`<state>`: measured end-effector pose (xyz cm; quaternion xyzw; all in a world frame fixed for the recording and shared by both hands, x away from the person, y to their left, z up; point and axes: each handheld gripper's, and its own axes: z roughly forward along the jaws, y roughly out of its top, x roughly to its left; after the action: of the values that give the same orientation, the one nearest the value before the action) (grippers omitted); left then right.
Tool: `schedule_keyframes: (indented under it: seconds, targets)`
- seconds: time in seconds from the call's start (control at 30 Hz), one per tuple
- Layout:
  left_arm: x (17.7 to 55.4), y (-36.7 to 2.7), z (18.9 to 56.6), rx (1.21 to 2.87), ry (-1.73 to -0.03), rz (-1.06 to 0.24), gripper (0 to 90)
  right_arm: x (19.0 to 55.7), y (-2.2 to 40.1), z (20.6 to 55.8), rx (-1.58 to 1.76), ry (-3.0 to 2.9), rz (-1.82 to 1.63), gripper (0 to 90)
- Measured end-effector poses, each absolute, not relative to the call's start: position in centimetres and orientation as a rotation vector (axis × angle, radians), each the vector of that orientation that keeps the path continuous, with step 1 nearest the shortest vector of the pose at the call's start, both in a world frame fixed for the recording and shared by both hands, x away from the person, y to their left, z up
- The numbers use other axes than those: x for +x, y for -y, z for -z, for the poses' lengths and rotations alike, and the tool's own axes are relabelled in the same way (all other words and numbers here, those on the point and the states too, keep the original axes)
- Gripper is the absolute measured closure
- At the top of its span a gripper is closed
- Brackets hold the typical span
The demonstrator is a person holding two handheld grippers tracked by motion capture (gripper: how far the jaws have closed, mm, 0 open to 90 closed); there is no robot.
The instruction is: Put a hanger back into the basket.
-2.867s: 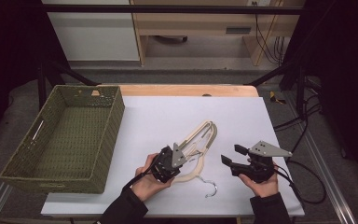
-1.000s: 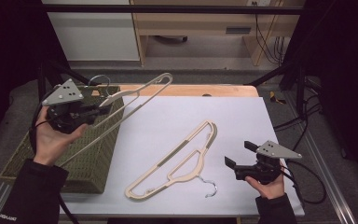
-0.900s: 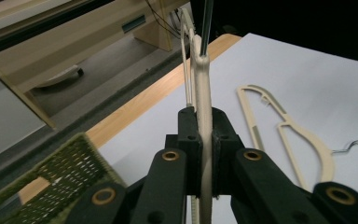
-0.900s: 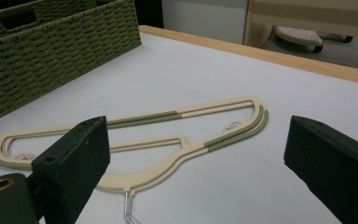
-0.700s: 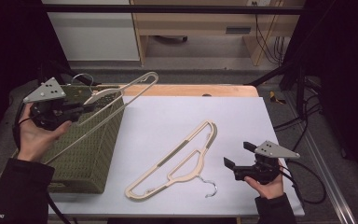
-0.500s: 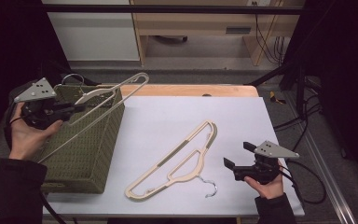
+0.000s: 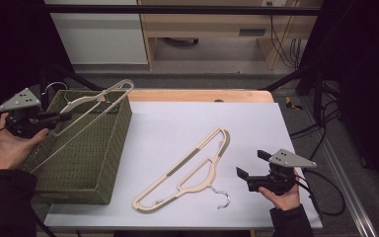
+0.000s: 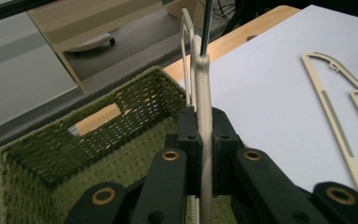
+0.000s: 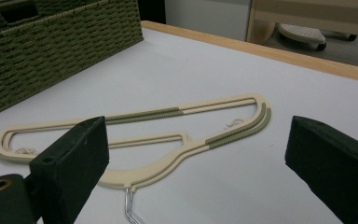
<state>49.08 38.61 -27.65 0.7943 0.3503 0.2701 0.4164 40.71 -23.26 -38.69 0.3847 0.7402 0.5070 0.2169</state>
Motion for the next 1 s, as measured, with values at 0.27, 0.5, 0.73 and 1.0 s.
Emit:
schedule_keyframes:
  seconds: [0.27,0.5,0.73,1.0]
  targets:
    - [49.4,-40.7,29.3,1.999,-0.934,-0.706,85.4,40.8,23.2,38.8,1.064,-2.057,-1.399,6.8]
    - [49.3,-41.2,31.2,2.035,-0.96,-0.726,85.4,40.8,23.1,38.8,1.058,-2.066,-1.391,6.8]
    - [48.8,-39.5,34.5,2.075,-0.96,-0.74,85.0,40.8,22.9,38.9,1.065,-2.071,-1.391,6.8]
    - [48.1,-37.8,37.4,2.101,-0.969,-0.736,83.2,40.8,22.7,39.1,1.065,-2.084,-1.383,6.9]
